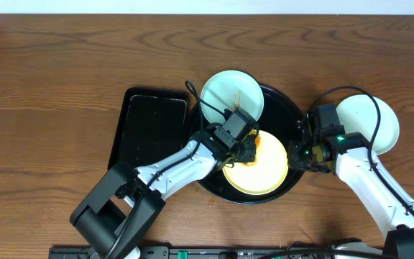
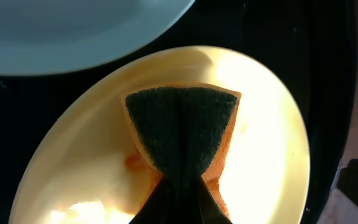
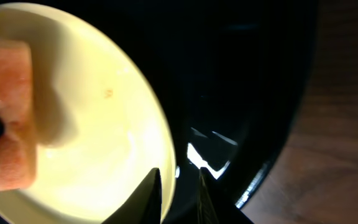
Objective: Clean dirty plates on tray and stack at the side
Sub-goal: 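Scrub the sauce on the yellow plate with the held sponge, then return the sponge with the left gripper into the black basin, then lift the yellow plate with the right gripper and carry it right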
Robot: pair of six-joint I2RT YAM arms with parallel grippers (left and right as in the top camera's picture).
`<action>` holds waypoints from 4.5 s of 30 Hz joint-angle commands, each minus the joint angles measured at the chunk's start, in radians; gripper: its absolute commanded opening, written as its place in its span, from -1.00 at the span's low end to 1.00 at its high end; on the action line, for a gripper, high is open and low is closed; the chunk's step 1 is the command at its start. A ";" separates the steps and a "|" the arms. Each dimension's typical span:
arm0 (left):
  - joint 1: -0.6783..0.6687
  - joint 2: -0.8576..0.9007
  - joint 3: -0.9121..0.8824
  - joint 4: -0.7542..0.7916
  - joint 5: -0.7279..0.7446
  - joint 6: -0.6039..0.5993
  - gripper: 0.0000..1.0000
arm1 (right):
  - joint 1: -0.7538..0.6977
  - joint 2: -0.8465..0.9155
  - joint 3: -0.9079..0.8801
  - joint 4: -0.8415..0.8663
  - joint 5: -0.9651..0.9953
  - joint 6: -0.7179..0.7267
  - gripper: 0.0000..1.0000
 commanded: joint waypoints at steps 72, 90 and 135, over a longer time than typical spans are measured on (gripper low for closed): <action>0.559 -0.230 -0.067 -0.356 -0.027 0.395 -0.85 | 0.007 0.151 -0.047 0.099 0.054 0.056 -0.98; 0.902 0.082 -0.078 -0.243 0.267 0.592 -0.78 | 0.007 0.151 -0.047 0.080 0.054 0.048 -0.98; 0.745 -0.330 -0.078 -0.390 0.113 0.474 0.34 | 0.003 -0.092 -0.011 0.216 0.058 -0.159 -0.98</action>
